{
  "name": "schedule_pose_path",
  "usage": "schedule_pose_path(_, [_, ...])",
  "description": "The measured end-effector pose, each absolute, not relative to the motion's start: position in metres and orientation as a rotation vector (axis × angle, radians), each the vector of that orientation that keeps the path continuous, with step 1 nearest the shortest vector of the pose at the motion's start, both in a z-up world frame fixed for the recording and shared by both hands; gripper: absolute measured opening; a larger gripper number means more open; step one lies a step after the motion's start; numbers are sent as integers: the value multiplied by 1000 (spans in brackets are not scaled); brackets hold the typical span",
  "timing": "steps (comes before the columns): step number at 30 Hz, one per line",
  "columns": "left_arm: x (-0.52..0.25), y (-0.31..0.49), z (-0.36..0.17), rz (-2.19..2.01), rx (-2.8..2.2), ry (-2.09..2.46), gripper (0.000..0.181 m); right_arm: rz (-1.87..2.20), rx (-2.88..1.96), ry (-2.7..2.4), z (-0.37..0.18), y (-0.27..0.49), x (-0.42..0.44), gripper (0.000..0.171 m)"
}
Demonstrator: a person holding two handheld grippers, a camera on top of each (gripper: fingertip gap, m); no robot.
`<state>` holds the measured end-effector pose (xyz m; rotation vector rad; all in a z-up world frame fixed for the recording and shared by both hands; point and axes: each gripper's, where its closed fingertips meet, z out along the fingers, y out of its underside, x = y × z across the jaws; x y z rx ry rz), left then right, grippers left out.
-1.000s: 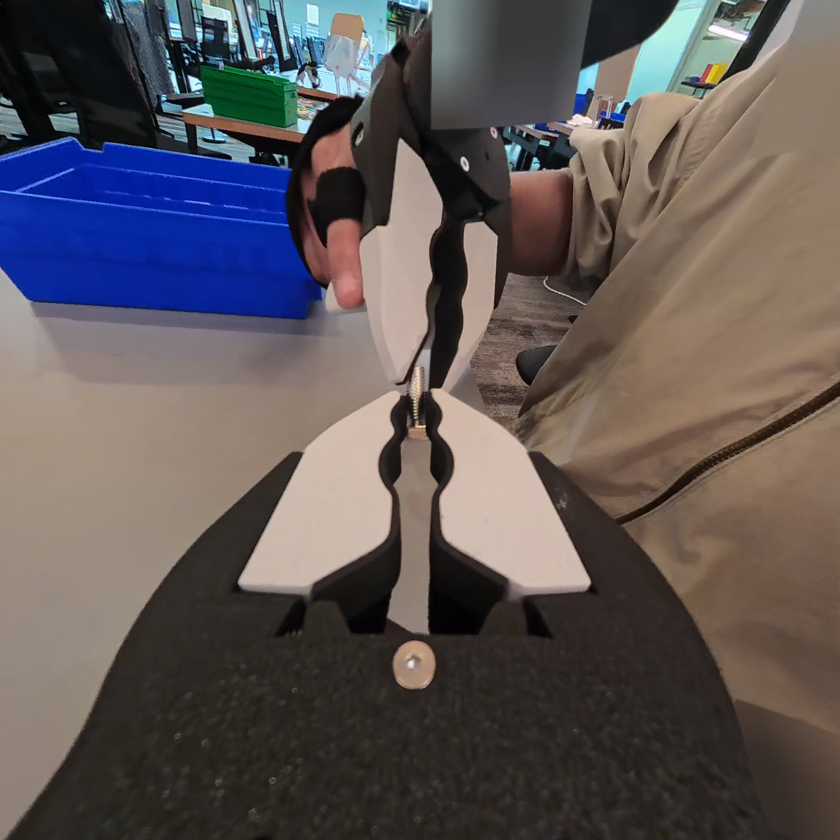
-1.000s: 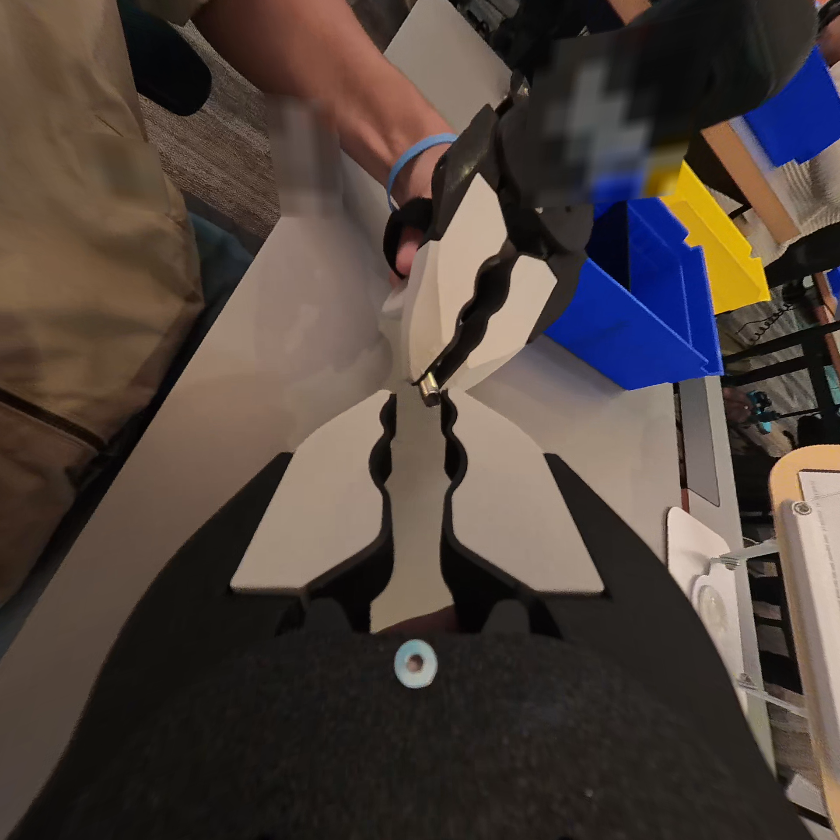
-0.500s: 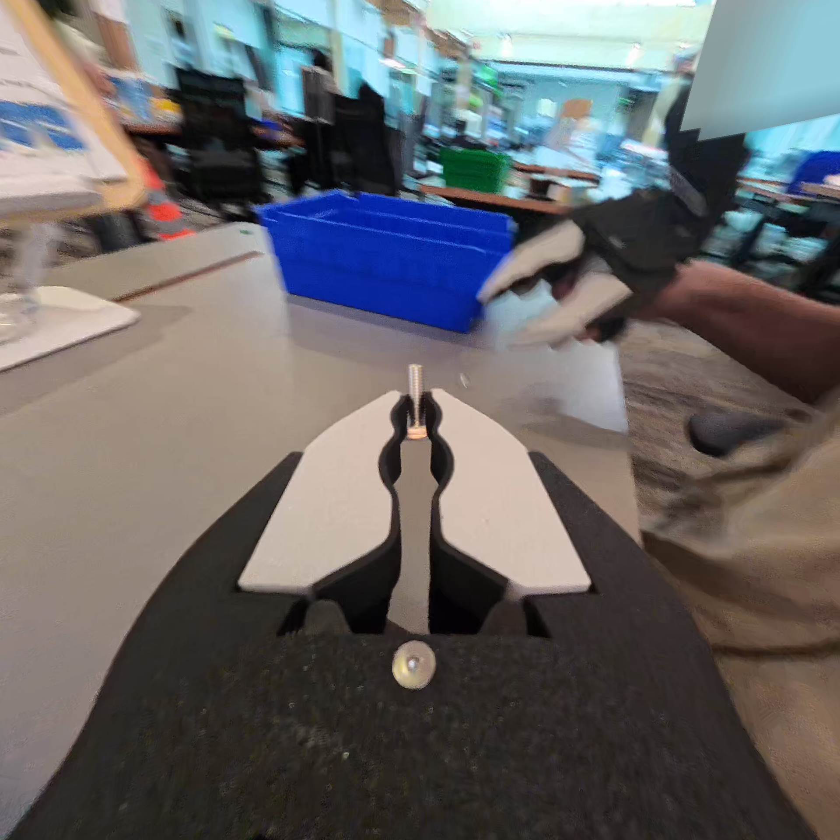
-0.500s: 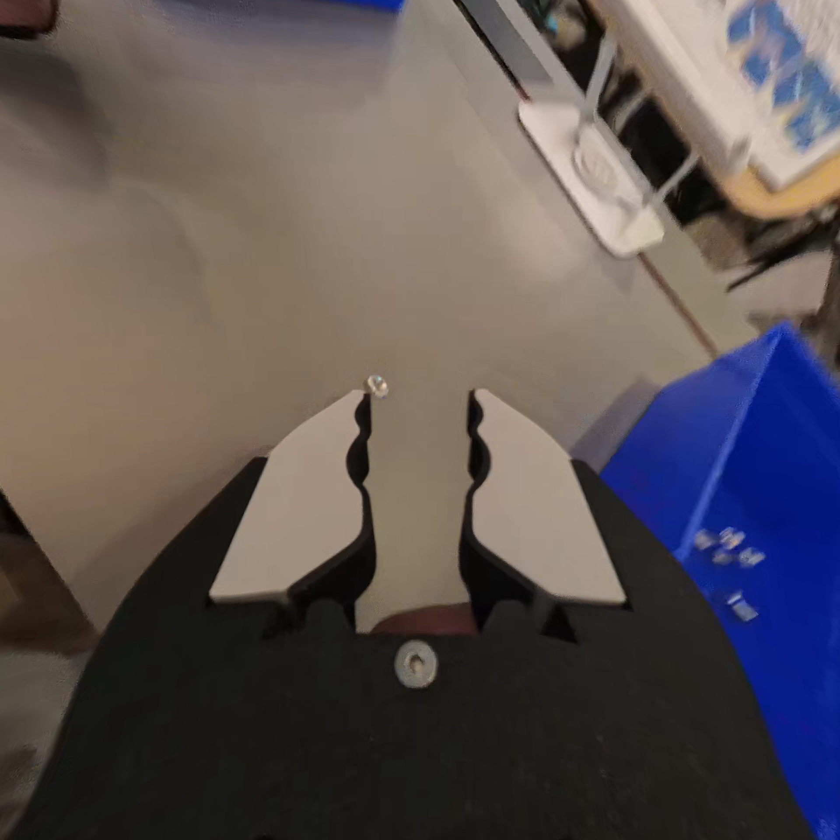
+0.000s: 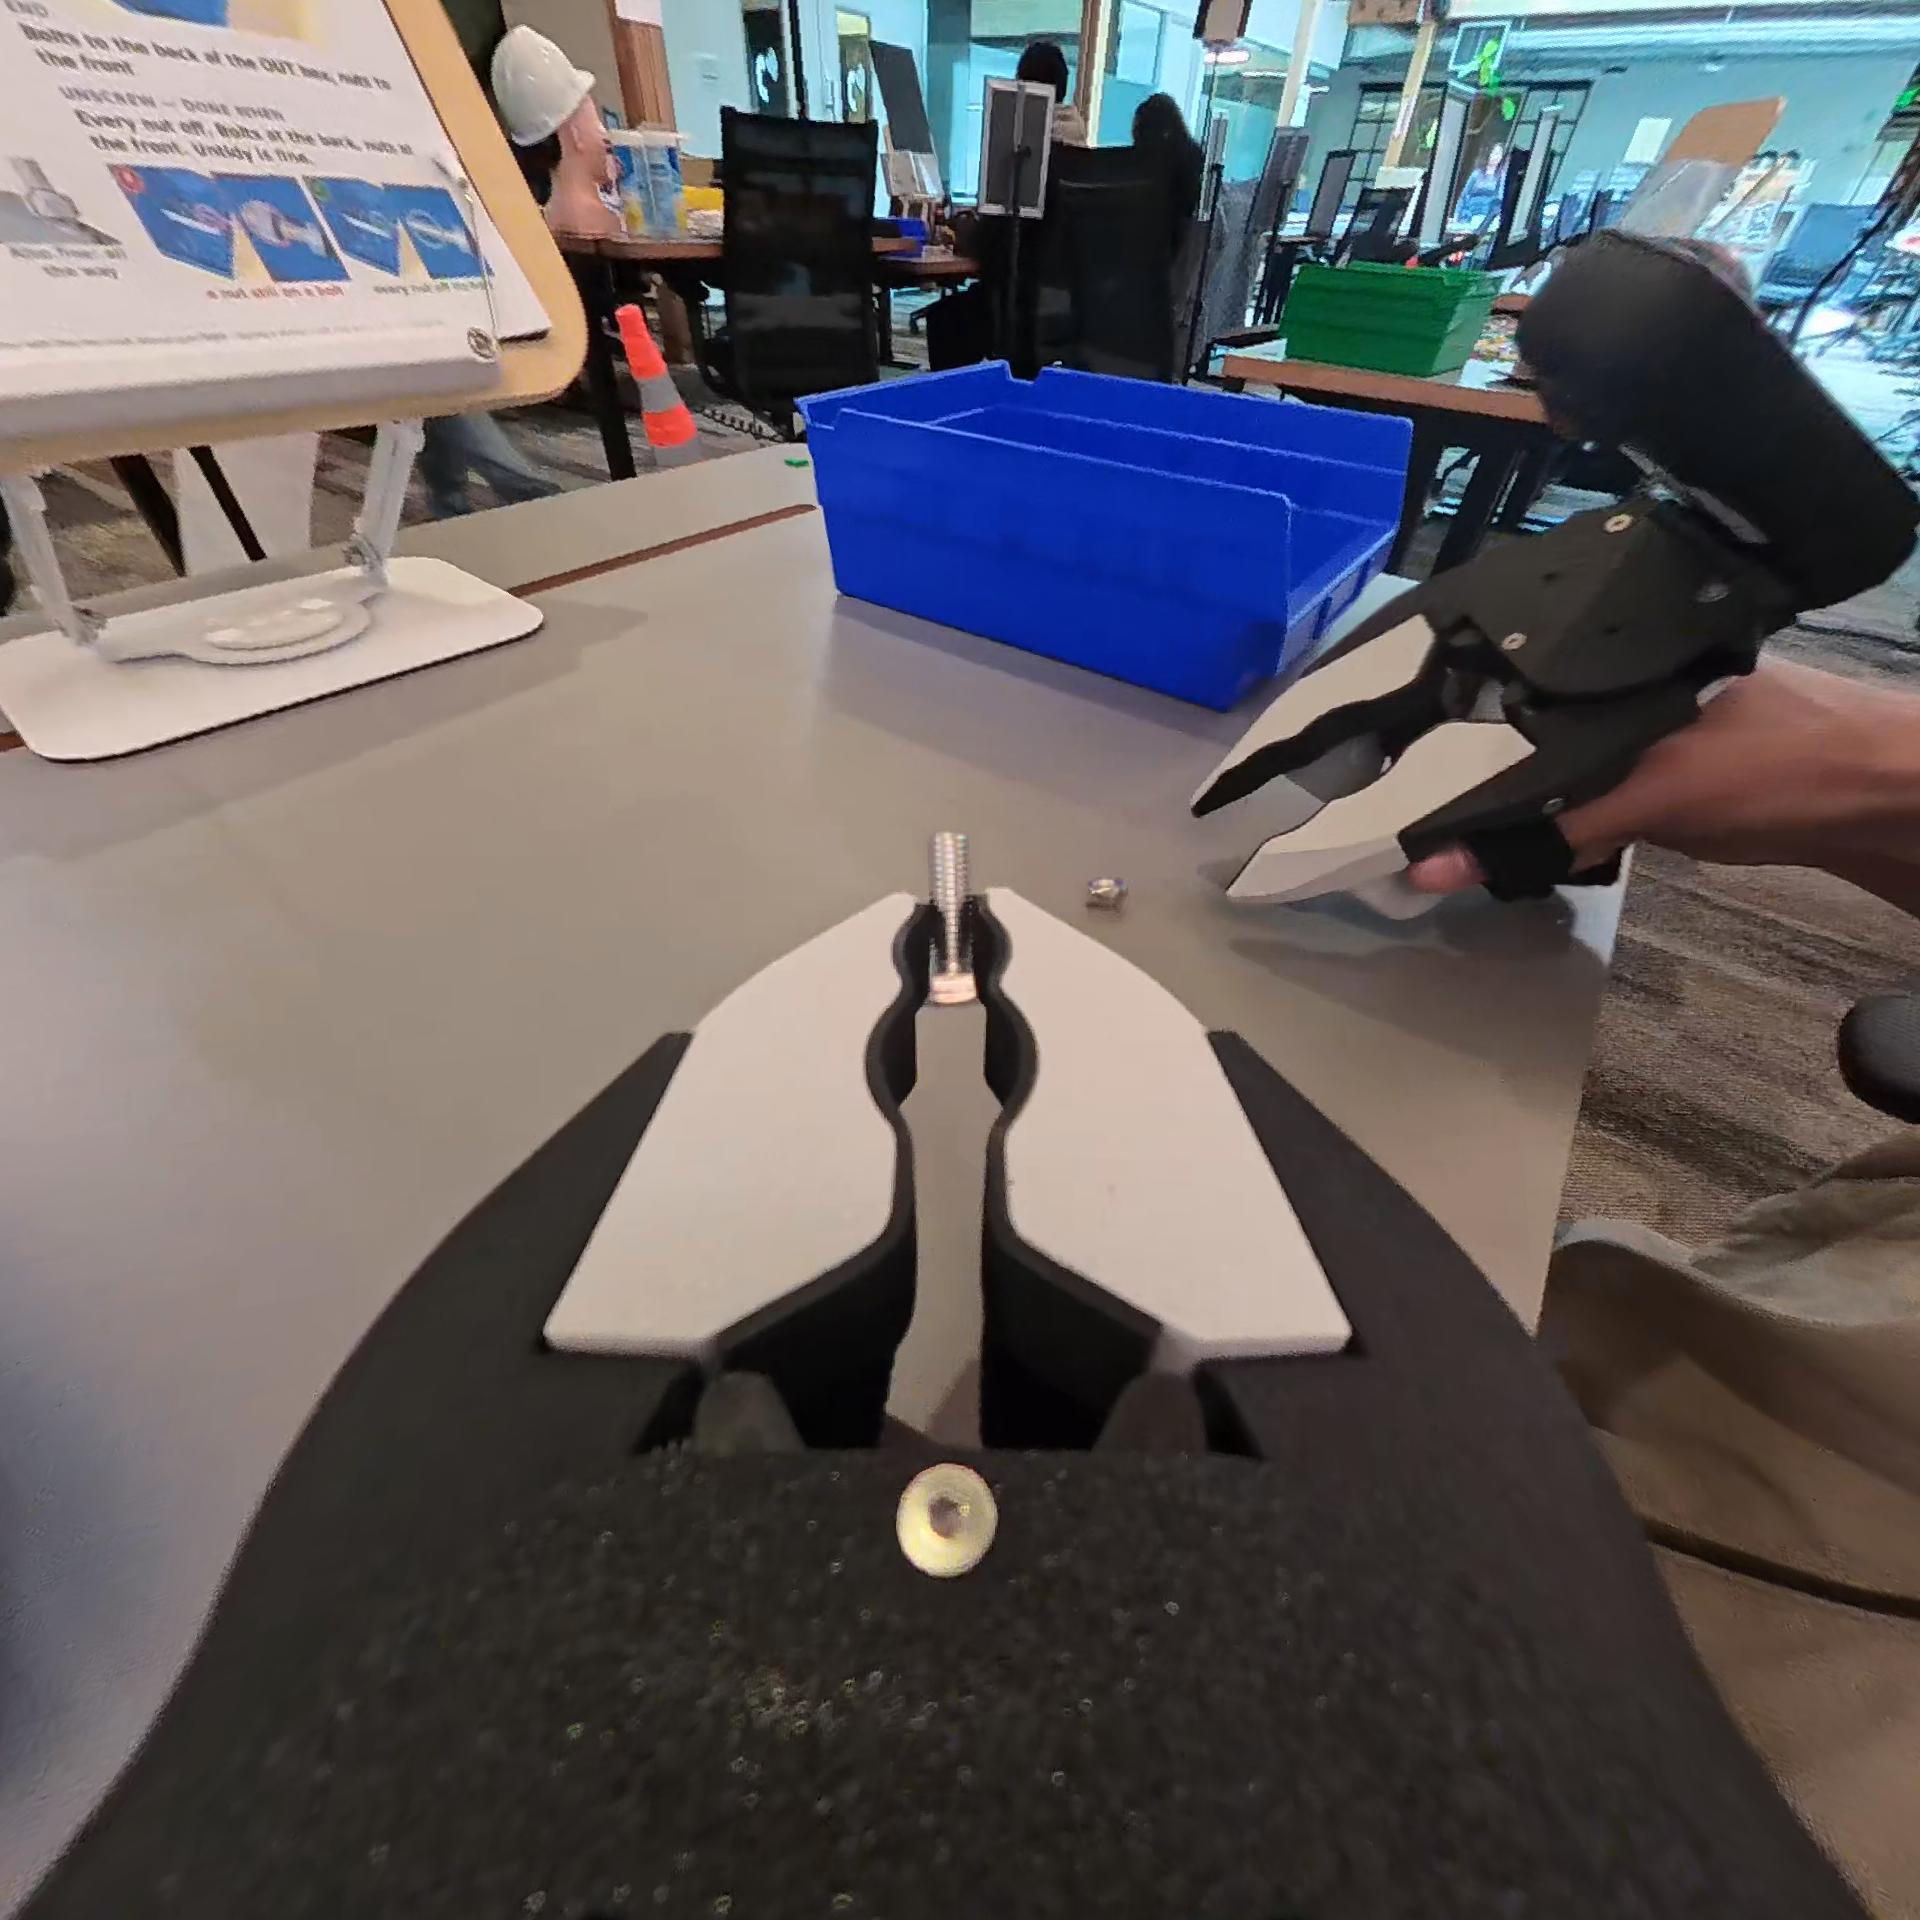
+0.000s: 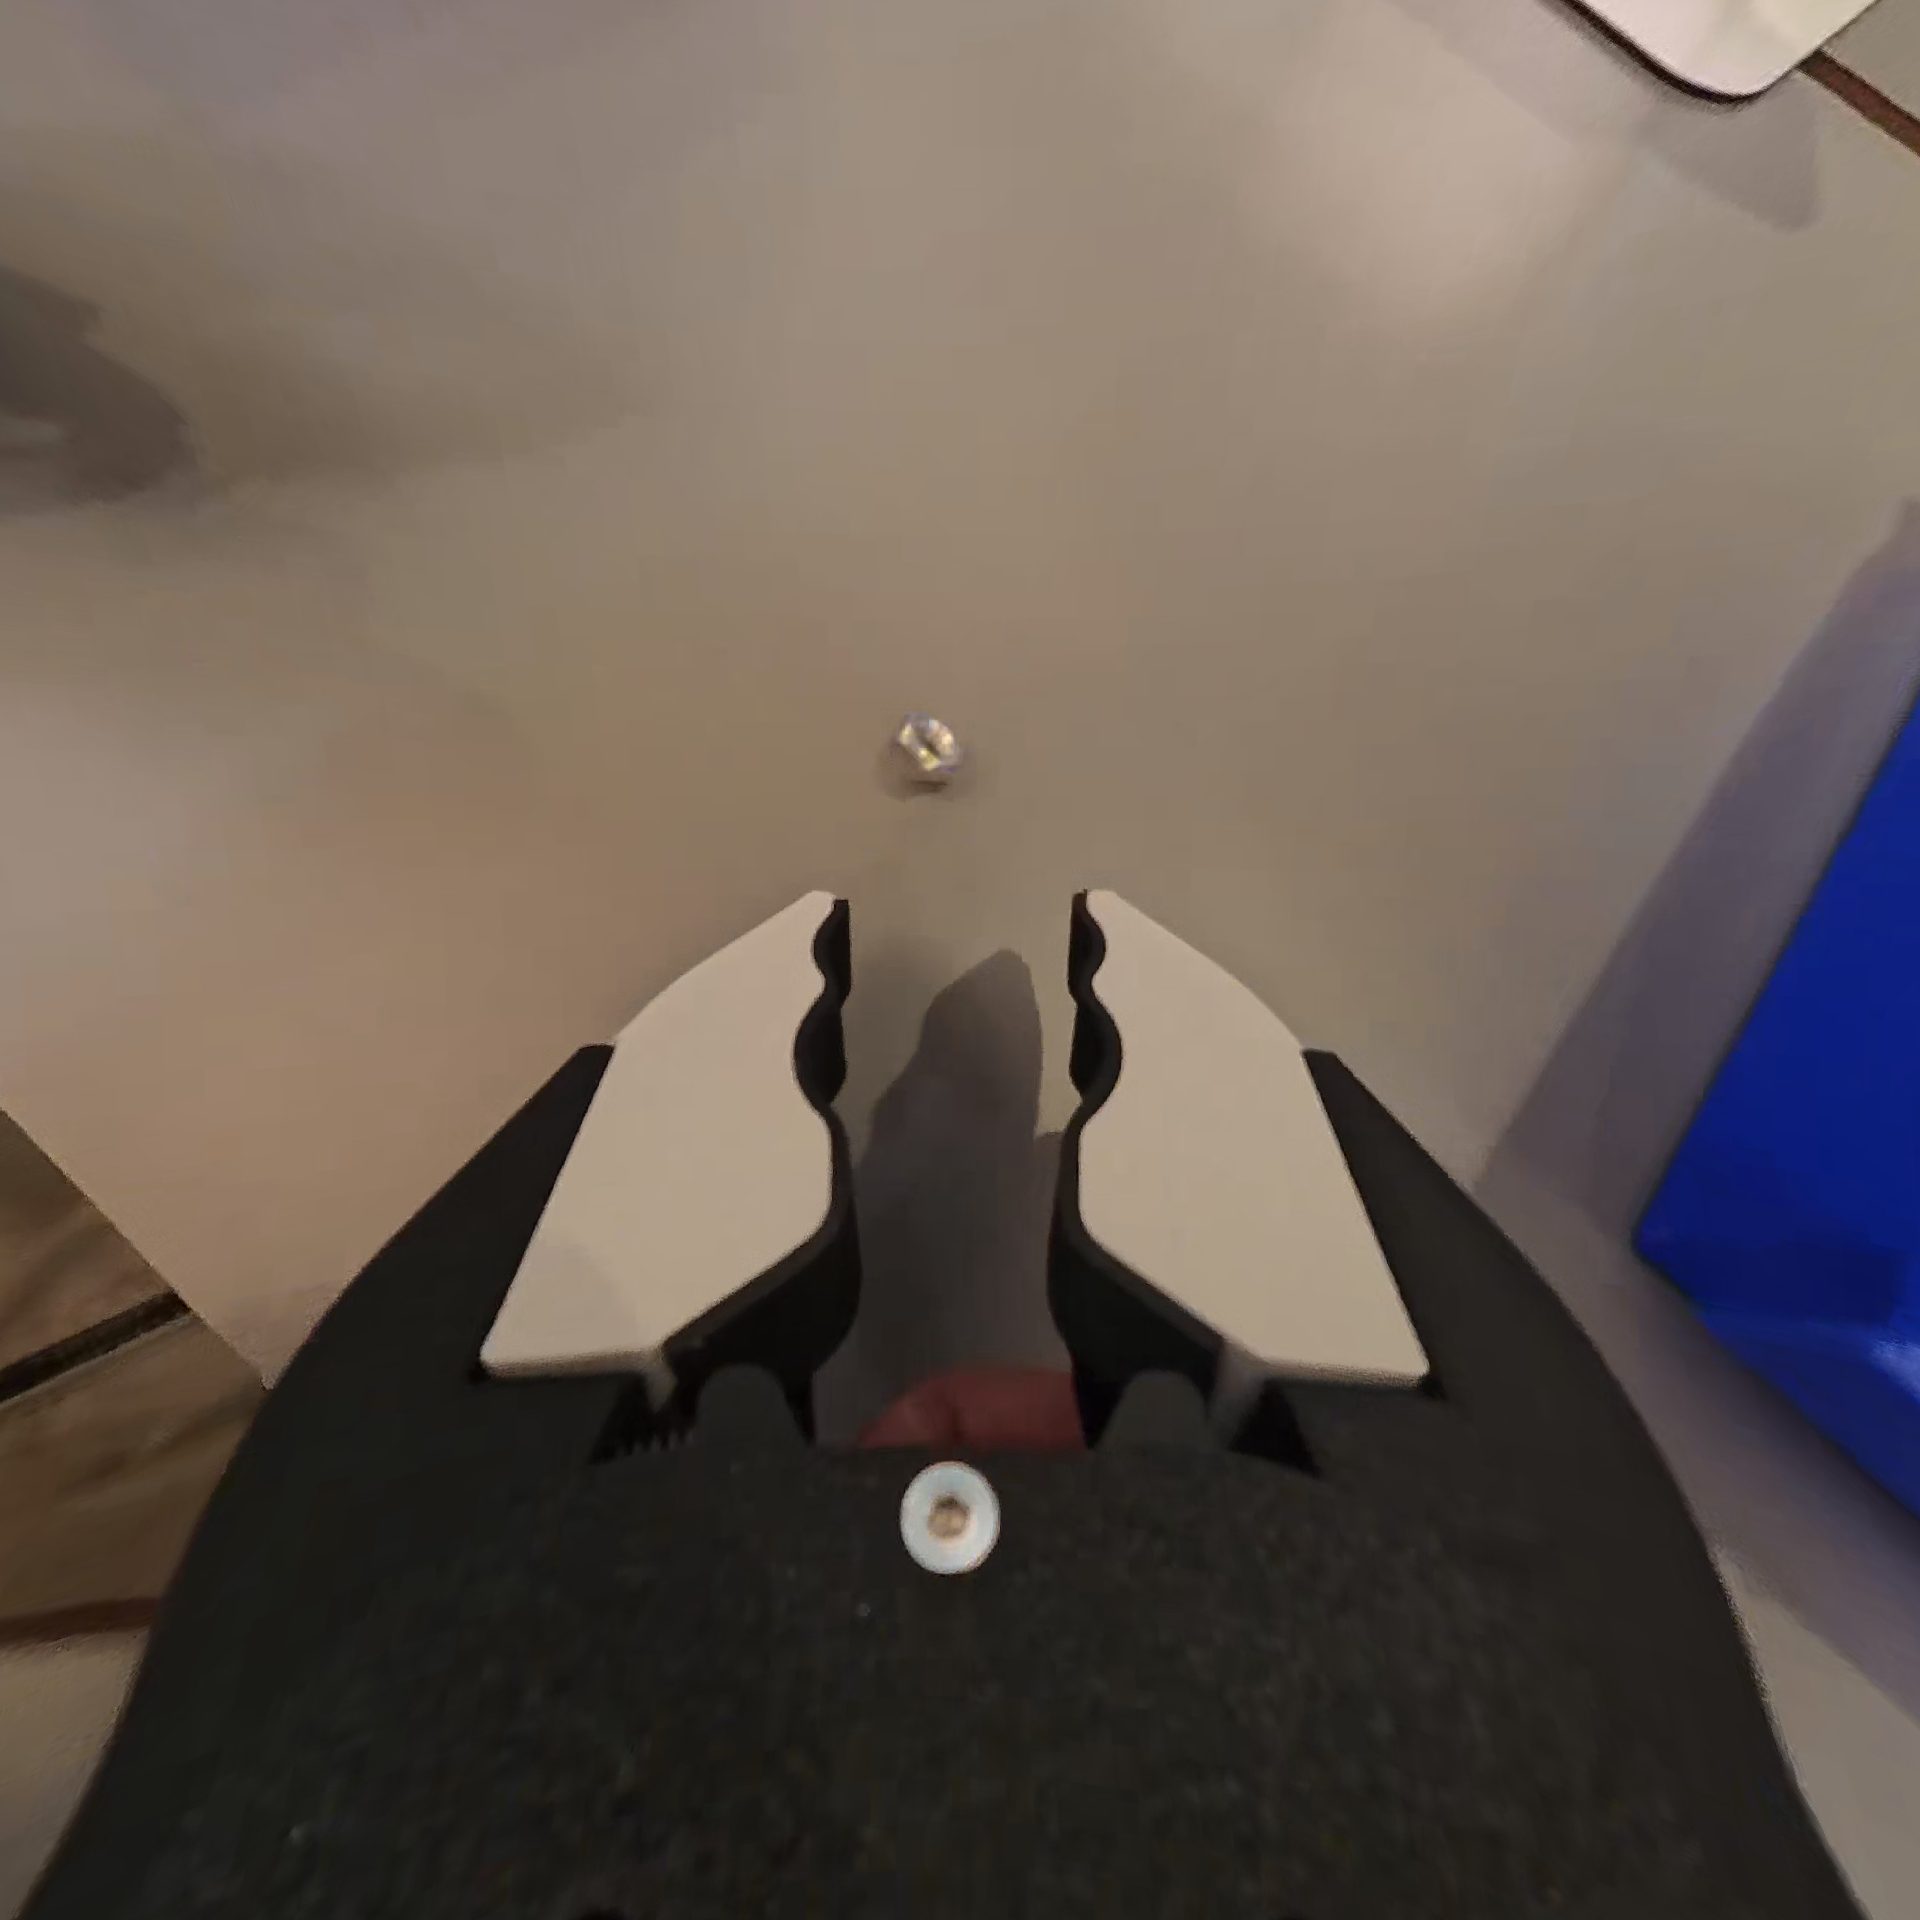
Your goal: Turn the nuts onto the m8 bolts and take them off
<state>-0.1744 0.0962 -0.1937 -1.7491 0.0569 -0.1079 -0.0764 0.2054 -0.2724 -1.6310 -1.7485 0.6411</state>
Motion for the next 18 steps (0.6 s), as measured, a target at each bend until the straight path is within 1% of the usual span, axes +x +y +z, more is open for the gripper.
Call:
schedule_pose_path(11, [-180,94,-196,-139,-1749,51,7,555,-1672,-1875,-286,203,-125,37])
schedule_pose_path(16, [-182,94,-195,-176,-1740,46,7,645,-1775,-1855,-289,200,-123,15])
schedule_pose_path(18, [-182,94,-196,-195,-1746,54,7,648,-1772,-1843,-289,200,-122,14])
